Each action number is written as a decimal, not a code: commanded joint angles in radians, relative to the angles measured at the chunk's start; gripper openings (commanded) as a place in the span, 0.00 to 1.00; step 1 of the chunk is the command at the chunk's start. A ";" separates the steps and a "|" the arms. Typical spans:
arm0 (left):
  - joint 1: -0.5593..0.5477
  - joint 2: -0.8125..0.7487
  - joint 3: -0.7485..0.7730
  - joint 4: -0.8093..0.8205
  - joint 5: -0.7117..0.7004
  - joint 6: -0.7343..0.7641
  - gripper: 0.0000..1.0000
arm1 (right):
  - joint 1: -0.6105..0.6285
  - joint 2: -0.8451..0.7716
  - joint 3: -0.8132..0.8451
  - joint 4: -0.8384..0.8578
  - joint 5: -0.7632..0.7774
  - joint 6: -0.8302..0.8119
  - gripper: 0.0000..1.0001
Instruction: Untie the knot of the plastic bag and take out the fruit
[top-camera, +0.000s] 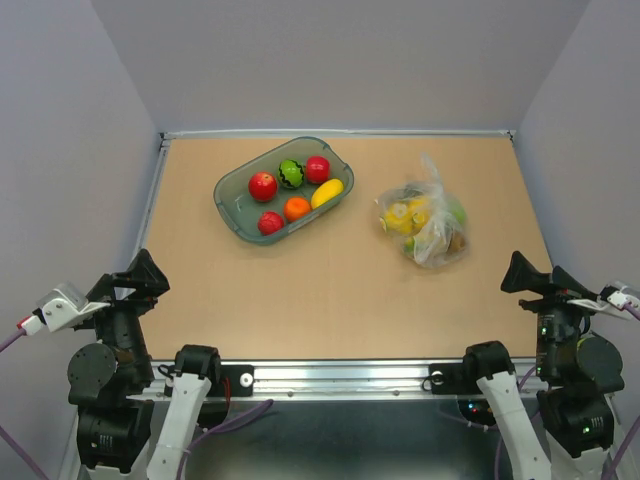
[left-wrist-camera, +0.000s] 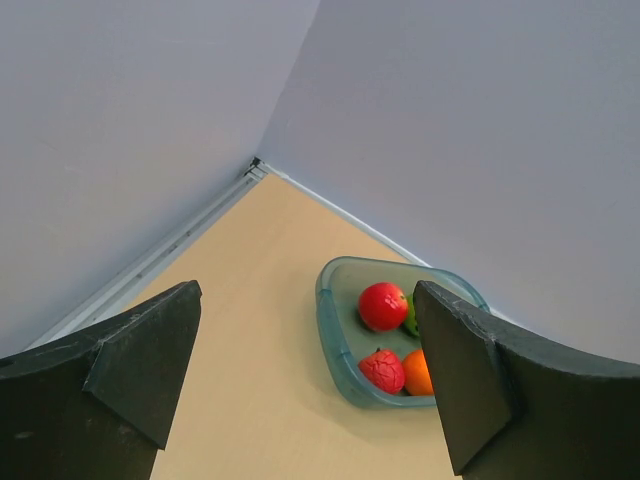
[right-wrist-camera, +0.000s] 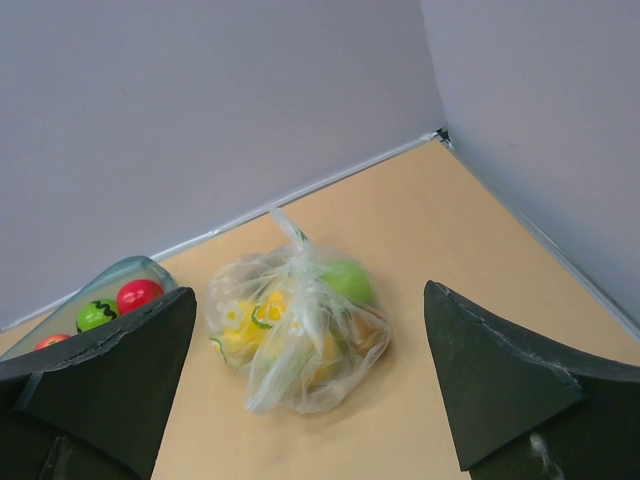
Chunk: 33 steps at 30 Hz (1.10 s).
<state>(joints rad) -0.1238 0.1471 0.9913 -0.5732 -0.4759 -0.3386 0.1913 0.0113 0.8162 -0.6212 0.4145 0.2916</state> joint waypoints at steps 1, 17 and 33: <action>-0.004 -0.015 0.003 0.033 -0.001 0.000 0.99 | 0.004 0.007 -0.012 0.028 -0.006 0.004 1.00; -0.004 0.207 0.050 0.062 0.226 0.000 0.99 | 0.008 0.342 0.058 0.012 0.076 -0.008 1.00; -0.063 0.315 -0.026 0.029 0.603 -0.071 0.99 | 0.008 1.094 0.158 0.144 0.008 -0.058 0.97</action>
<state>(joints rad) -0.1452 0.4828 0.9928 -0.5728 0.0315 -0.3847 0.1925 1.0557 0.9279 -0.5835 0.4519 0.2749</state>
